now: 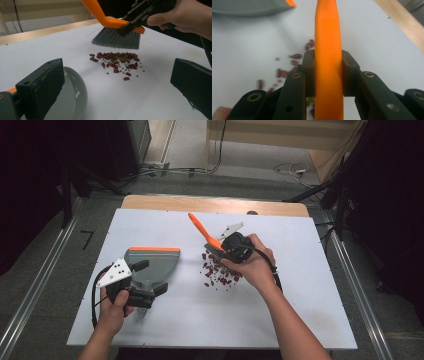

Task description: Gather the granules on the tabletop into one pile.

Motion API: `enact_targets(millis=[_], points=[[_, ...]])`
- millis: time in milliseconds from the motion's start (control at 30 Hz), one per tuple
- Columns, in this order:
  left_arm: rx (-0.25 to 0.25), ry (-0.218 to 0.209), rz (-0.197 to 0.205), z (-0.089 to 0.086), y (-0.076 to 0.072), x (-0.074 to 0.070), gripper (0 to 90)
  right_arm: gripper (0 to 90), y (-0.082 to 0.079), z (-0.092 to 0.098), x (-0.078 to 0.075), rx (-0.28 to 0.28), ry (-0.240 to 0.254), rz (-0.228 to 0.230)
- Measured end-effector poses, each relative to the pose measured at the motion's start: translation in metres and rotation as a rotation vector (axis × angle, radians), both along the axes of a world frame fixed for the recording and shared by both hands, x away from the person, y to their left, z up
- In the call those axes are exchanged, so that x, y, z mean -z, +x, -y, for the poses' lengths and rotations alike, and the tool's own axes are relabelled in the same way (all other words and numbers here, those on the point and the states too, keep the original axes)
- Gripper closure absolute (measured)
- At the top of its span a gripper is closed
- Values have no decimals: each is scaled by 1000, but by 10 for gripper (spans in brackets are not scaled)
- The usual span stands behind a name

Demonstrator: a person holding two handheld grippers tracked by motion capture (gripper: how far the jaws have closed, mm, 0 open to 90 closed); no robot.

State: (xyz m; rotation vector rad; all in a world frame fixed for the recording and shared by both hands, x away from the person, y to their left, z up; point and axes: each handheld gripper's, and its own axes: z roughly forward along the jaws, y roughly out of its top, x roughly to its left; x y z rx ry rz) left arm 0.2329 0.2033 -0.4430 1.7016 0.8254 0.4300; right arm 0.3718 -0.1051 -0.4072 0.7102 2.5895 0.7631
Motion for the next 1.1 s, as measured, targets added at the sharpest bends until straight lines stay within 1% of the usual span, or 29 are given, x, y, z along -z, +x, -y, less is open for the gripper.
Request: enact_targets(millis=[33,133,167,200,300,333,367,433,500,600,633,667,767,900,1100], points=[[0,2,0,0,0,0,0,689,-5,-1,-2,3,25,-27],[0,3,0,1,-1,0,0,688,-18,-4,-4,-8,74,-86],[0,3,1,1,-1,0,0,689,-23,-7,-3,-4,97,-118],[0,3,1,1,-1,0,0,689,-26,-8,-2,-17,103,-133],[-1,4,0,1,-1,0,0,689,-36,-15,5,-29,110,-164],[-1,6,0,1,-1,0,0,689,-38,-17,7,-30,115,-183],[0,7,-1,1,-1,0,0,689,-39,-20,10,-37,122,-199],[-2,8,-2,1,0,1,0,689,-39,-24,16,-40,133,-251],[-2,8,1,1,-1,1,0,689,-37,-27,23,-49,132,-273],[-4,7,2,0,-1,0,0,689,-31,-30,33,-30,127,-310],[-6,3,3,0,-1,0,0,689,-28,-29,36,-25,124,-317],[-7,2,3,-1,-1,0,0,689,-26,-28,38,-13,126,-315],[-9,-1,3,-1,0,1,0,688,-16,-22,40,23,143,-320],[-7,1,3,-1,-1,1,0,687,-8,-14,41,49,148,-308],[-4,6,2,1,-1,1,0,687,5,0,40,83,143,-285]])
